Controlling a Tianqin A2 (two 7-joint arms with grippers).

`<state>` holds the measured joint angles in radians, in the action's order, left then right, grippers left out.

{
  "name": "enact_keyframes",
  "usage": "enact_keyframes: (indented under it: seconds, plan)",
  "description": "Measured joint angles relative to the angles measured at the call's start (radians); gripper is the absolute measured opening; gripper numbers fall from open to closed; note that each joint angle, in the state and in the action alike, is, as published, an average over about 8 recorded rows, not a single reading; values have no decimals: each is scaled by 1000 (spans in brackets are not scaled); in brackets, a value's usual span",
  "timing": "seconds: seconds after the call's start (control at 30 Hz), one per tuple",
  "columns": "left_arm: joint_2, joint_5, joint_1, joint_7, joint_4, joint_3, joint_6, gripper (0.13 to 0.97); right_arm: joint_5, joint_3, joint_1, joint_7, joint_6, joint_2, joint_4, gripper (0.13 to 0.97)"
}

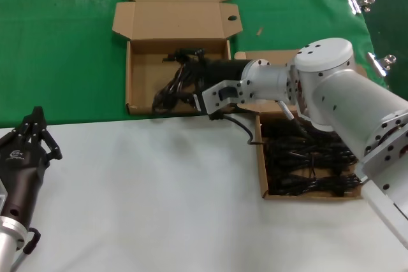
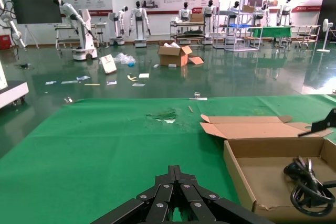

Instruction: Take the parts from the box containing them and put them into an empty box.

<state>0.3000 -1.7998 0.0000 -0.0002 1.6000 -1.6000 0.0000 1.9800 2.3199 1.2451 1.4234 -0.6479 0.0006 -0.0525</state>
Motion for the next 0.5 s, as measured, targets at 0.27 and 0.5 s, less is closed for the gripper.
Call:
enact_keyframes:
  seconds: [0.27,0.5]
  plan:
    - [0,0,0,0,0,0,0,140,-45,-122,14,20,-56,20,29,608]
    - [0,0,0,0,0,0,0,140,-77,-218,15,31,-108,57,31,745]
